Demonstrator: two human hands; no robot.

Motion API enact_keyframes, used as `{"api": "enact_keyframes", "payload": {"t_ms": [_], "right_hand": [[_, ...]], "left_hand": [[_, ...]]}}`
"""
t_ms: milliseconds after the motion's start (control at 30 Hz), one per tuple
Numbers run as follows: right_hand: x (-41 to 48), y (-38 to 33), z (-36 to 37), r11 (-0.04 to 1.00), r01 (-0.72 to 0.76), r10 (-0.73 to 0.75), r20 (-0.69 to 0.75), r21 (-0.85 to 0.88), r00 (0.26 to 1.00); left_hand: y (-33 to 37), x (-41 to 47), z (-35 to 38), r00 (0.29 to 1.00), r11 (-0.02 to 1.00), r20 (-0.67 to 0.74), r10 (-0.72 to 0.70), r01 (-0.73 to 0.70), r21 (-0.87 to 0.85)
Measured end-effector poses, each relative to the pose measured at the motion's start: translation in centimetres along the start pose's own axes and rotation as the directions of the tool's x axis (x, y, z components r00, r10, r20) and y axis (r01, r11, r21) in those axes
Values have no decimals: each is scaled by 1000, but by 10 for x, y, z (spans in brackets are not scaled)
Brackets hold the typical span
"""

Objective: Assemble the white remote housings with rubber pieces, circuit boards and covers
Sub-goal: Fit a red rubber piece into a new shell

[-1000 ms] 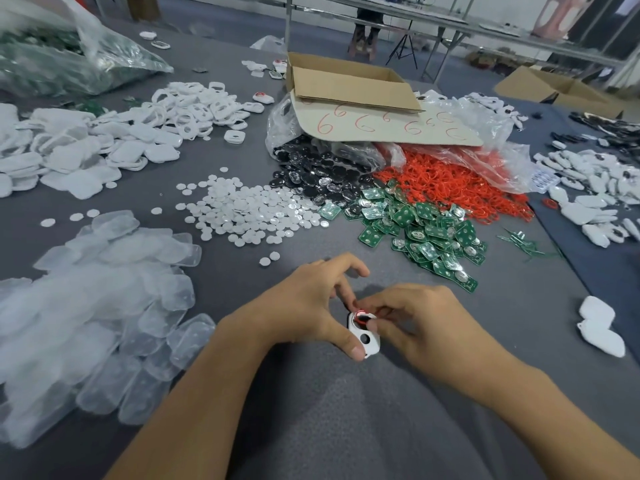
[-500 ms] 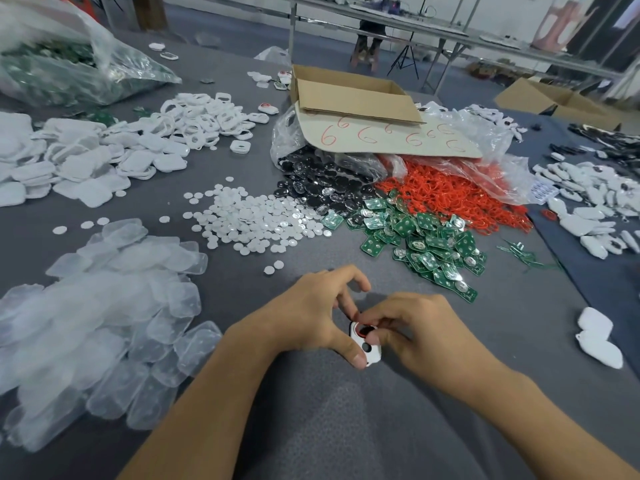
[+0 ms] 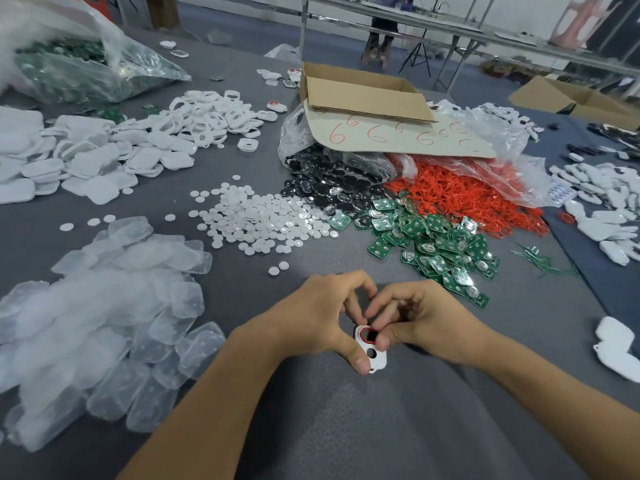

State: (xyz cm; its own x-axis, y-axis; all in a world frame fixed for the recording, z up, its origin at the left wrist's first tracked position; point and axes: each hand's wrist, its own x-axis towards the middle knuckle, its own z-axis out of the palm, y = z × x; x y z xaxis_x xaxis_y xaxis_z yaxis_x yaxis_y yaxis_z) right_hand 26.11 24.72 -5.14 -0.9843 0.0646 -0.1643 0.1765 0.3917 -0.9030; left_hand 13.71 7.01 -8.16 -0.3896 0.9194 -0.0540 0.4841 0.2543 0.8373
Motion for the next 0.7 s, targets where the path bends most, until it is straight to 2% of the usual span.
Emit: {"api": "enact_keyframes", "payload": {"t_ms": [100, 200, 300, 400, 467, 567, 700], "right_hand": [[5, -12, -3, 990, -13, 19, 47, -139, 999], [8, -26, -3, 922, -24, 57, 73, -387, 996], [-5, -30, 10, 854, -49, 28, -48, -517, 998], [-29, -24, 31, 770, 9, -142, -157, -638, 977], [-38, -19, 39, 749, 31, -209, -191, -662, 959], [-41, -14, 44, 755, 25, -235, -235, -656, 943], [-40, -8, 49, 680, 34, -245, -183, -732, 952]], "left_hand": [[1, 0, 0, 1000, 1000, -1, -4, 4, 7], [2, 0, 0, 1000, 1000, 3, -13, 13, 17], [1, -1, -1, 999, 999, 23, -28, 28, 21], [0, -1, -2, 999, 999, 30, -41, 41, 9], [-1, -1, -2, 999, 999, 36, -36, 36, 8], [-1, -1, -2, 998, 999, 45, -32, 32, 14], [-2, -1, -2, 998, 999, 45, -34, 33, 34]]}}
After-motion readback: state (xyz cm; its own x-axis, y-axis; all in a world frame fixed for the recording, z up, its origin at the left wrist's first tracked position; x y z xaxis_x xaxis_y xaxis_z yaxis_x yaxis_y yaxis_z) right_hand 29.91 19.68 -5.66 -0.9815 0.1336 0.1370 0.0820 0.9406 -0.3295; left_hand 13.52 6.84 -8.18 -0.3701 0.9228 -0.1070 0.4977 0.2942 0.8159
